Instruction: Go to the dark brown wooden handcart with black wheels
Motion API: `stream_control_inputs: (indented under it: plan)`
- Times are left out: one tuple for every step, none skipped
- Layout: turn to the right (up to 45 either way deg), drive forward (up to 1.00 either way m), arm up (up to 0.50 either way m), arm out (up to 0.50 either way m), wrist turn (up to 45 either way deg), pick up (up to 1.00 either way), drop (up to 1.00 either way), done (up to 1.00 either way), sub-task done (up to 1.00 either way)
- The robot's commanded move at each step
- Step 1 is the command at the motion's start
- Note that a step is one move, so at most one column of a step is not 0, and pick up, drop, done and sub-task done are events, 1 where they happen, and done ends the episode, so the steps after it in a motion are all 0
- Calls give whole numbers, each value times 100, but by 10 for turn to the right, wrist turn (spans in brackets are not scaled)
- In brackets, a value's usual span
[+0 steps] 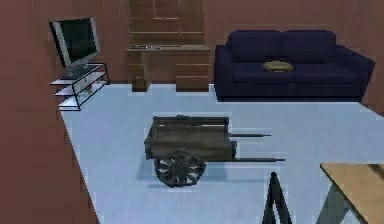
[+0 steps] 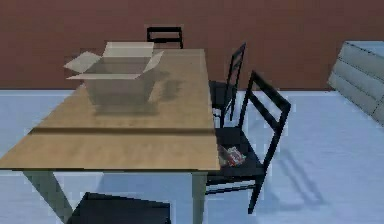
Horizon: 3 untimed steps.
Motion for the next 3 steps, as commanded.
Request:
stream_control_inputs:
  plan:
    - [0, 50, 0, 0, 0, 0, 0, 0, 0]
    - [90, 0, 0, 0, 0, 0, 0, 0, 0]
    - [0, 0, 0, 0, 0, 0, 0, 100, 0]
